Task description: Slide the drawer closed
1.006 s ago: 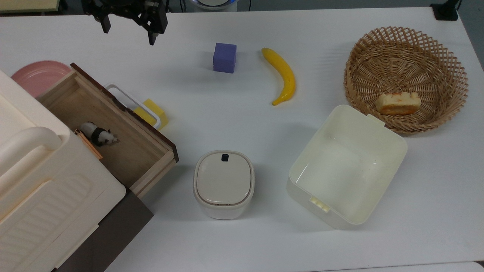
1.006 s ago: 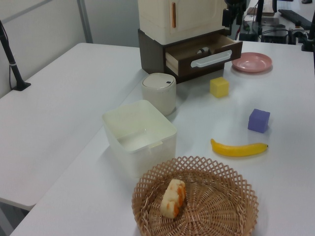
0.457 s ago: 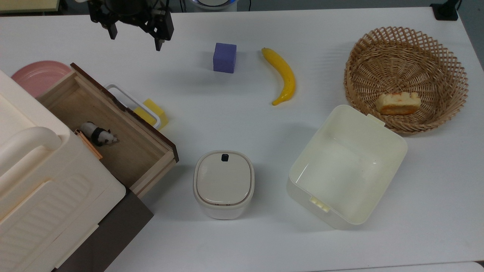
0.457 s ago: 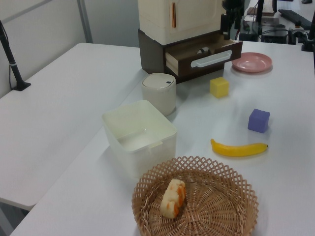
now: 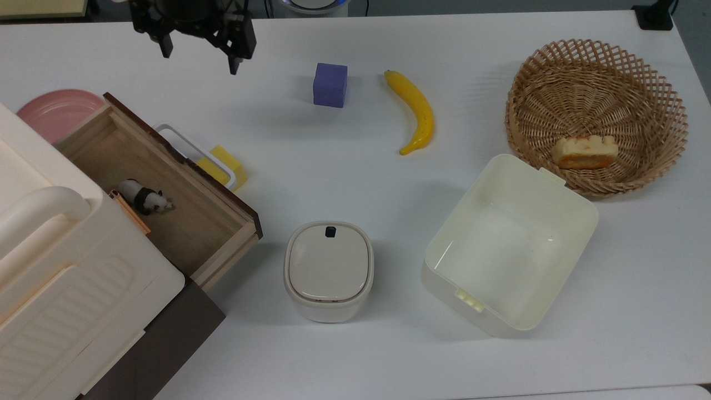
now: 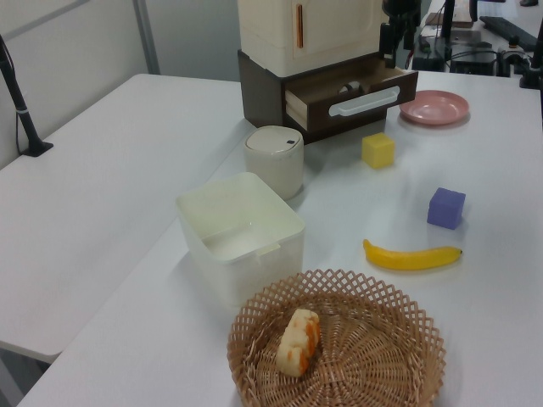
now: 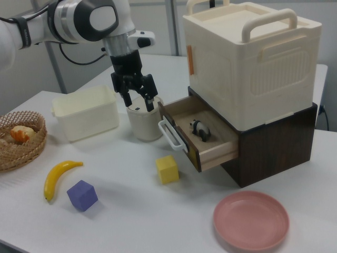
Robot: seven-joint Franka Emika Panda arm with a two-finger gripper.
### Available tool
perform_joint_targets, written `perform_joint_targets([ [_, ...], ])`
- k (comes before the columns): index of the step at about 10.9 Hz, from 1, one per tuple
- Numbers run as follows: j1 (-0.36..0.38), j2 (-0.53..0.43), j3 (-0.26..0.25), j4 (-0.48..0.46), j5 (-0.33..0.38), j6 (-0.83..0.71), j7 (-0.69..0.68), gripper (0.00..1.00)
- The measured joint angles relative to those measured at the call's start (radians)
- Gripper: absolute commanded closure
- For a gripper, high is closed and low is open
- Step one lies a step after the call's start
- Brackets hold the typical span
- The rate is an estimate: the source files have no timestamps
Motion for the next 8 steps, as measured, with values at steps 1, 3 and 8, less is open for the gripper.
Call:
perform_joint_targets([
  [1,0.013,0.000,0.005,0.000,0.001,-0.009,0.000,0.00],
  [3,0.043,0.001,0.009,-0.002,0.001,-0.013,0.010,0.00],
  [8,0.033,0.001,0.002,-0.003,-0.001,-0.015,0.011,0.00],
])
